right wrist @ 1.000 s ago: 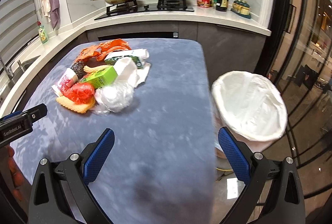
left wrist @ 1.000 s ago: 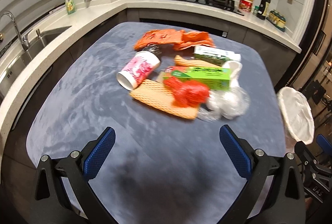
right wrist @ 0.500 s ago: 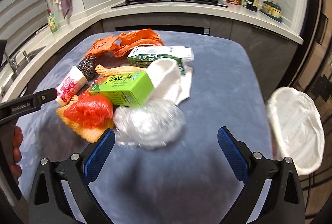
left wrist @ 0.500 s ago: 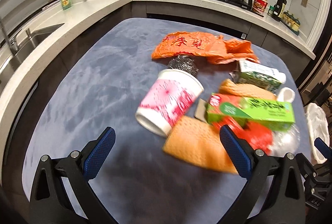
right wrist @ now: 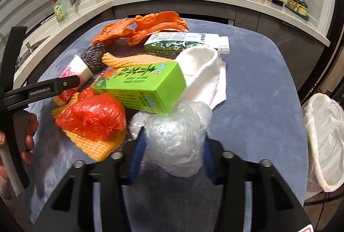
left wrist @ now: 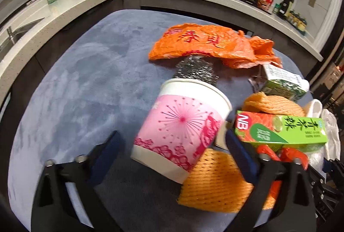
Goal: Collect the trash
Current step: 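Grasp the pink paper cup with the left tool while the right tool grasps the clear plastic bag, then carry the pink cup and clear bag to the bin and release both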
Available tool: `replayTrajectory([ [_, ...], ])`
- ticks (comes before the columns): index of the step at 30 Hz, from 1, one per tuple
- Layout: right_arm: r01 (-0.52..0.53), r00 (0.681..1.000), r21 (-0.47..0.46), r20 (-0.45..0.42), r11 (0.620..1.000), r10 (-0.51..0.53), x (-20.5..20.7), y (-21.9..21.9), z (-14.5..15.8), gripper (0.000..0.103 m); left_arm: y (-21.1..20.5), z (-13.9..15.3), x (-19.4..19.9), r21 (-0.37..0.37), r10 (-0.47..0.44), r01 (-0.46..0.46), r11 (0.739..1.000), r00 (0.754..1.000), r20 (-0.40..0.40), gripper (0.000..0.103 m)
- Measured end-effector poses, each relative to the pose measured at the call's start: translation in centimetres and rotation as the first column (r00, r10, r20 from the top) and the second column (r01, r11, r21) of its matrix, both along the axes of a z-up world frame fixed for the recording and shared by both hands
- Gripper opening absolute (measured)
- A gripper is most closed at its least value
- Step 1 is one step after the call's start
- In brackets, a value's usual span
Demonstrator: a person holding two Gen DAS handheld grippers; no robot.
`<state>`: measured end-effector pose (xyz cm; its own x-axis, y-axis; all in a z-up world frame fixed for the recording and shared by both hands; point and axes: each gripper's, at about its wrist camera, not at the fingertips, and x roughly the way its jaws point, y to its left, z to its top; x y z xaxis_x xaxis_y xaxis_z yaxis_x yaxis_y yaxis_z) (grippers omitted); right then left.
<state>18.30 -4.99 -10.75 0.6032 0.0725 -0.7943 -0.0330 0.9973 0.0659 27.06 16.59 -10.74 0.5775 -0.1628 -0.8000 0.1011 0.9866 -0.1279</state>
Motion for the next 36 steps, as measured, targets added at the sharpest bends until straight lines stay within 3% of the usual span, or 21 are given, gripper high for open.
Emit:
replayTrajectory([
  [1,-0.003,1.000,-0.001,0.001,1.000,0.003,-0.1,0.0,0.1,0.035,-0.1,-0.1,0.0,-0.009,-0.011,0.011,1.000,1.000,-0.008,0.067],
  [4,-0.012,1.000,0.005,0.002,1.000,0.012,-0.9,0.0,0.3,0.031,-0.2,0.1,-0.5,-0.028,-0.021,0.020,0.999,1.000,-0.012,0.062],
  [14,-0.003,0.999,0.022,0.035,1.000,0.002,-5.4,-1.2,2.4,0.030,-1.2,3.5,-4.9,0.000,-0.038,0.038,0.999,0.998,0.058,0.062],
  [23,0.110,0.983,0.040,0.145,0.993,-0.115,-10.9,-6.0,6.7,0.029,-5.0,8.7,-11.7,-0.031,-0.130,0.135,0.990,0.984,0.125,0.062],
  [31,0.289,0.922,0.057,0.253,0.956,-0.294,-15.4,-13.6,9.9,0.029,-12.2,10.8,-16.0,-0.042,-0.281,0.290,0.956,0.948,0.146,0.062],
  [36,0.411,0.869,0.048,0.281,0.910,-0.407,-17.0,-19.2,10.5,0.029,-18.3,11.3,-17.7,-0.038,-0.400,0.410,0.911,0.904,0.154,0.062],
])
